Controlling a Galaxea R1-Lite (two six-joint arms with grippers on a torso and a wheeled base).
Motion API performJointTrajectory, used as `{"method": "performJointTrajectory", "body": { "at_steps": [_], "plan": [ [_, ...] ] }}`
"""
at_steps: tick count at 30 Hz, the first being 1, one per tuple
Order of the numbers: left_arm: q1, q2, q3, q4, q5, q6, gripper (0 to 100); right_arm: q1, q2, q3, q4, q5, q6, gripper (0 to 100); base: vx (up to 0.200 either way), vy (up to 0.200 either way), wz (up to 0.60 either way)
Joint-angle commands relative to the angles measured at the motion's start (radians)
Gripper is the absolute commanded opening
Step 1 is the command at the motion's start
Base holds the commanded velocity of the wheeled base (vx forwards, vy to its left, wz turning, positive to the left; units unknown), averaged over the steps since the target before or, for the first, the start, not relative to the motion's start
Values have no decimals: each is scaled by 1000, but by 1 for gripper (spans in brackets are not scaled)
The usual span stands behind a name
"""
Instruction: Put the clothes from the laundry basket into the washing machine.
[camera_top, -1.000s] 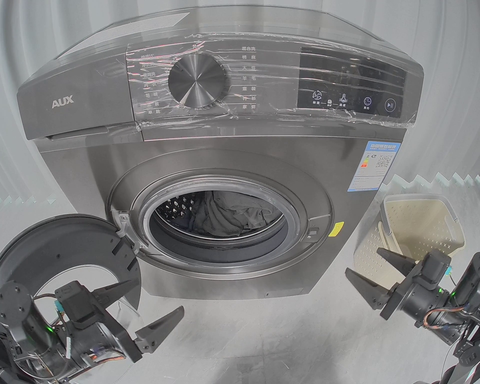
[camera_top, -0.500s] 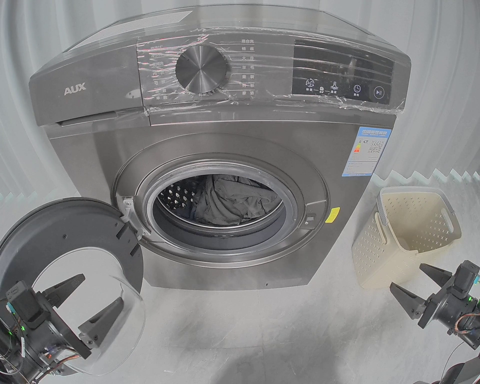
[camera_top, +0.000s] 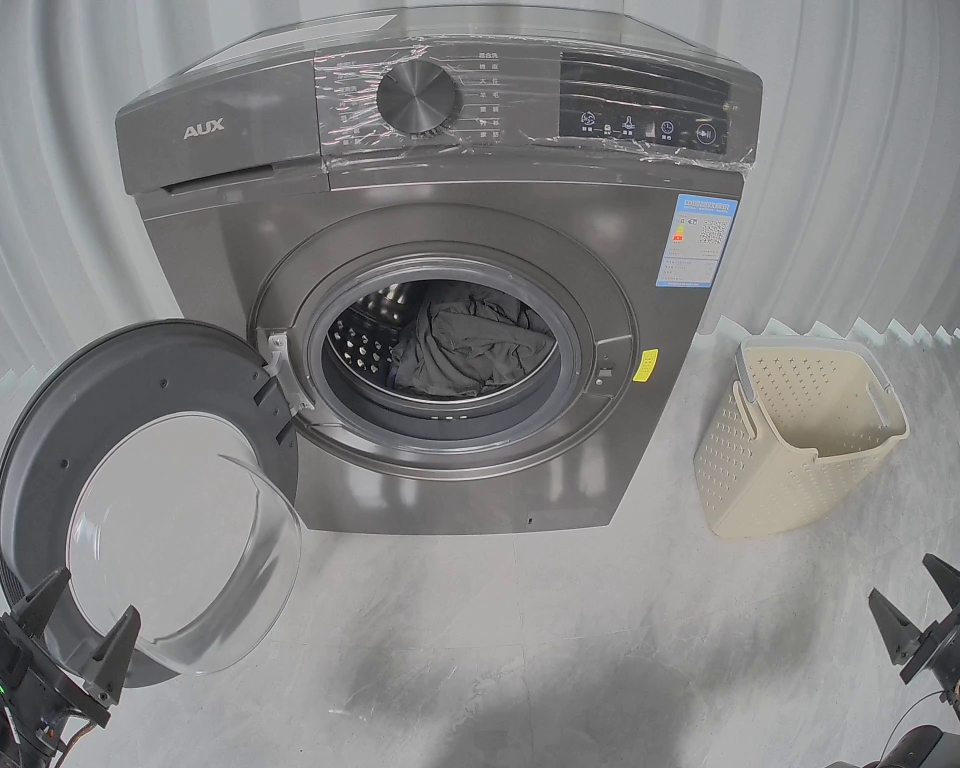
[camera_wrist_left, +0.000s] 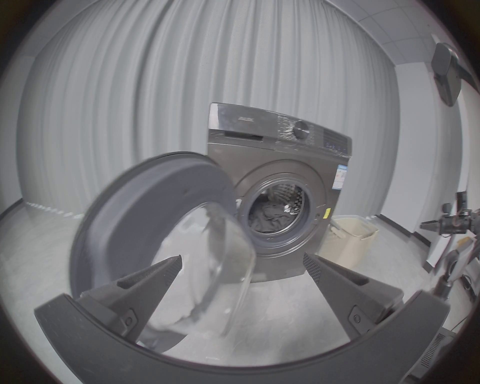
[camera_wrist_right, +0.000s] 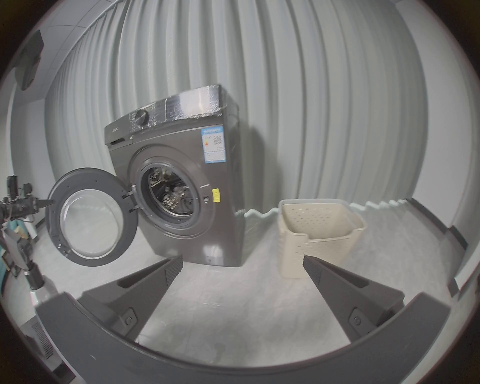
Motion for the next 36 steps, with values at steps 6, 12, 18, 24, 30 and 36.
{"method": "performJointTrajectory", "body": {
  "at_steps": [6, 12, 18, 24, 30, 36],
  "plan": [
    [227, -394, 18, 390, -37, -11, 100, -261, -570, 6, 419, 77, -30, 100, 0, 0, 0],
    [255, -439, 18, 442, -46, -14, 100, -274, -582, 16, 399, 91, -24, 100, 0, 0, 0],
    [391, -486, 18, 444, -40, 44, 100, -274, -582, 16, 458, 114, -15, 100, 0, 0, 0],
    [368, -529, 16, 453, -48, 67, 100, -273, -582, 16, 452, 123, -29, 100, 0, 0, 0],
    [368, -529, 18, 483, -155, 14, 100, -274, -582, 16, 453, 161, -35, 100, -67, 0, 0],
    [368, -529, 18, 487, -150, 29, 100, -274, -582, 16, 453, 161, -35, 100, -200, 0, 0]
  ]
}}
